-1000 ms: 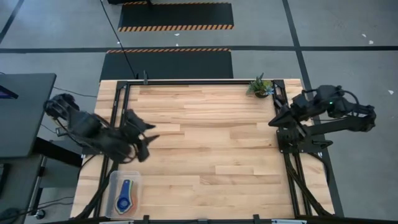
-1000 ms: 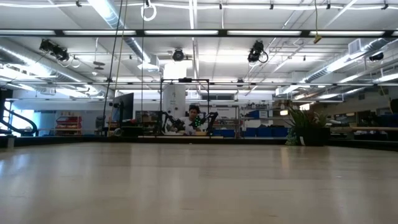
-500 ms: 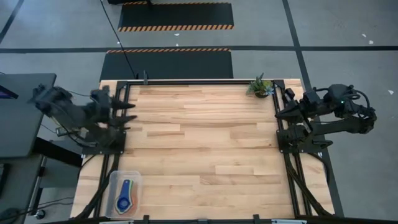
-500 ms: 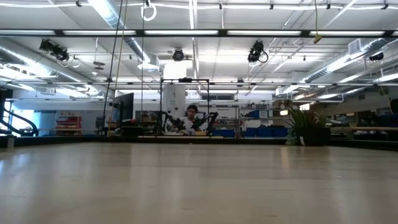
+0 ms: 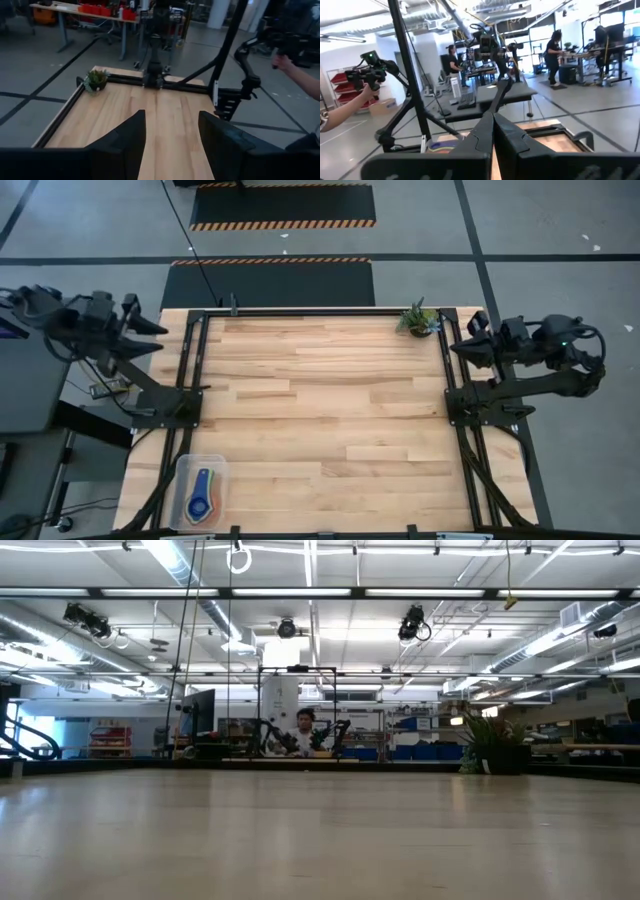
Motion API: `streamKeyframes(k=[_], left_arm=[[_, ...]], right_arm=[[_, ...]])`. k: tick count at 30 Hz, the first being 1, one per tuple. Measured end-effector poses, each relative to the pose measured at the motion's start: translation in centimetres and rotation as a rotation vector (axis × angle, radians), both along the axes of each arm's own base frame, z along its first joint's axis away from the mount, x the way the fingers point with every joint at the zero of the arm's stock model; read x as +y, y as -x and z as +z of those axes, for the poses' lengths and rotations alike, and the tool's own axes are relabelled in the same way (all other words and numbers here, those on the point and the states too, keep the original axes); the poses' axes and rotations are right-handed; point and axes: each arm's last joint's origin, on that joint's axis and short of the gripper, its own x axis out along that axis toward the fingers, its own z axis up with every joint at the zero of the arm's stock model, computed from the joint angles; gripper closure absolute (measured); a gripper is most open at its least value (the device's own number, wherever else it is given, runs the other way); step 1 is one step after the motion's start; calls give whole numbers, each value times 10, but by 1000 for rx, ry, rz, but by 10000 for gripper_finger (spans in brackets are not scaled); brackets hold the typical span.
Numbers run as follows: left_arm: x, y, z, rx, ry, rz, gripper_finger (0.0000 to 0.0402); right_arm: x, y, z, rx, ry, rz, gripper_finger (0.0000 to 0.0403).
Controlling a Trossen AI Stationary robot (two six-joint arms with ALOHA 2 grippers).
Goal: Nest measuring cups in basket
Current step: Return to Home Position
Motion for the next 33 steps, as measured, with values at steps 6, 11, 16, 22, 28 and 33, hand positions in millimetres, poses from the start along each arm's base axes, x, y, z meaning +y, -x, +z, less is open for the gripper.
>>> streamKeyframes(k=[6, 11, 16, 22, 28, 33], left_arm=[[16, 22, -11, -10, -3, -17, 214], [31, 44, -19, -63, 14, -18, 214], [45, 64, -28, -125, 25, -21, 214], [59, 84, -43, -155, 32, -42, 214], [72, 103, -57, -214, 12, -62, 214], [83, 121, -71, -276, 33, -107, 214]], right_arm=[[0, 17, -4, -18, 23, -7, 385], [-2, 32, -10, -25, 18, -42, 385], [-3, 47, -16, -33, 14, -59, 385], [-3, 63, -22, -62, 15, -60, 385], [-4, 71, -27, -59, 37, -74, 385], [-5, 70, -29, -37, 37, -123, 385]])
